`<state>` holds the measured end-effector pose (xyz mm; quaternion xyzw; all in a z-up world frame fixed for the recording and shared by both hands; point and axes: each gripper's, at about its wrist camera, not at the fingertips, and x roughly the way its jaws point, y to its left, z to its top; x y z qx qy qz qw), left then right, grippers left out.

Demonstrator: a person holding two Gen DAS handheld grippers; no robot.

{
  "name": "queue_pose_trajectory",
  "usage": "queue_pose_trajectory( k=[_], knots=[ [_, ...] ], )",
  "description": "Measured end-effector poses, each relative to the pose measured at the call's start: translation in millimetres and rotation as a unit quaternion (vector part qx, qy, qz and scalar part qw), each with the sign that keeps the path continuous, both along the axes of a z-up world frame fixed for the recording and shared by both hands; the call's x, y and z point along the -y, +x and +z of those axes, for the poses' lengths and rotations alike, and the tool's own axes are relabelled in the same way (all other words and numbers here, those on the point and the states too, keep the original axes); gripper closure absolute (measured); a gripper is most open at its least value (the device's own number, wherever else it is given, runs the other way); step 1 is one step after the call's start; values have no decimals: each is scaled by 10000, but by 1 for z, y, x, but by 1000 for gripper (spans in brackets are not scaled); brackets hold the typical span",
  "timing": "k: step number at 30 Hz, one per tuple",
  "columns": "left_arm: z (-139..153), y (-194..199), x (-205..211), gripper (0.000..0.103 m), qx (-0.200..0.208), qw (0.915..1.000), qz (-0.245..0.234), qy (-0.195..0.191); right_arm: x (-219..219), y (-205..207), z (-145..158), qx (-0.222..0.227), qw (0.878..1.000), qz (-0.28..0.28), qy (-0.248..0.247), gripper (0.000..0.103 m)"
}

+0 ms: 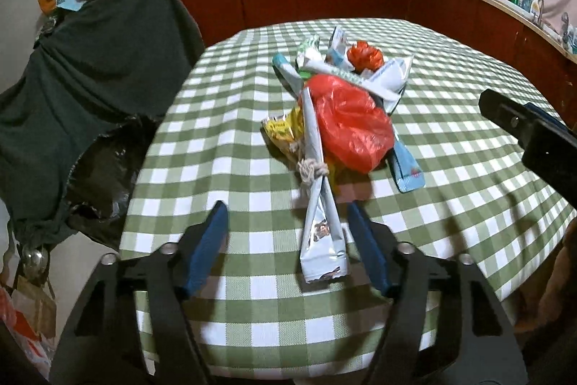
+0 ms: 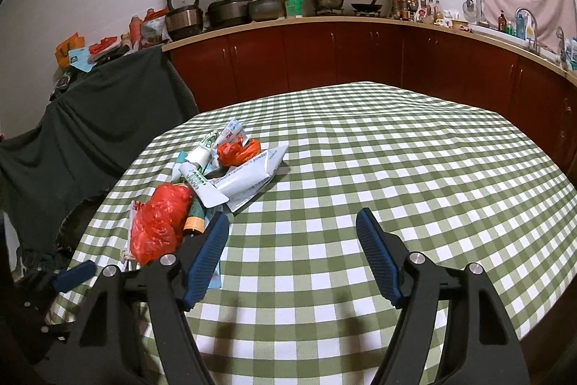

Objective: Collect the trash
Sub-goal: 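Reach the left tool to the white paper wrapper and grasp it, then carry the white wrapper toward the bin with the left tool while the right tool grasps the red bag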

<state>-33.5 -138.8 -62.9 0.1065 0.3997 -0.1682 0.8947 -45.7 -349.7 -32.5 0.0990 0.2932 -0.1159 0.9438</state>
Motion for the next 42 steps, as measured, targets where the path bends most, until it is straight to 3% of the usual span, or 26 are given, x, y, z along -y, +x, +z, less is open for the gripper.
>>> queue_pose_trajectory(
  k=[2, 7, 16, 24, 34, 42],
  knots=[
    [-2, 1, -2, 47, -11, 10000, -13, -22, -1, 1, -1, -13, 10000, 10, -9, 32],
    [-5, 3, -4, 79, -97, 9998, -135, -125, -3, 2, -3, -52, 10000, 27, -29, 32],
    [10, -5, -16, 80, 165, 9996, -128, -209, -13, 6, -6, -105, 9998, 139, -47, 32],
    [31, 5, -53, 80, 471, 9978, 413, -237, -37, 12, 0, -9, 9988, 491, -57, 32],
    [38, 26, -103, 80, 658, 9913, 1131, -112, -77, 33, -2, -83, 9949, 983, -215, 32],
    [35, 38, -128, 80, 680, 9874, 1430, -50, -92, 50, -13, -319, 9924, 1164, -240, 47]
  ],
)
